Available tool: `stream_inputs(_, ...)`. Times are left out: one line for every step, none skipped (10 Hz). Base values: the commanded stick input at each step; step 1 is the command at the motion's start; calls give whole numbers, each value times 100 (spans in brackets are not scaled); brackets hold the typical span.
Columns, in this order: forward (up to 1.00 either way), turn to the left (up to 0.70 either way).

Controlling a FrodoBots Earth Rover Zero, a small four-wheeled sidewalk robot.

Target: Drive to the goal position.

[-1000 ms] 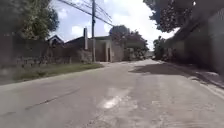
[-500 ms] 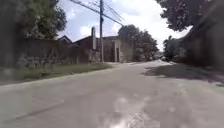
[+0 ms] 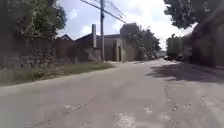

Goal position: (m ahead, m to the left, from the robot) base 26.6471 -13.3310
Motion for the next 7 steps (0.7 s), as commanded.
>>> stream_inputs(100,0)
stream_inputs(100,0)
stream_inputs(100,0)
stream_inputs(100,0)
stream_inputs(100,0)
stream_inputs(100,0)
stream_inputs(100,0)
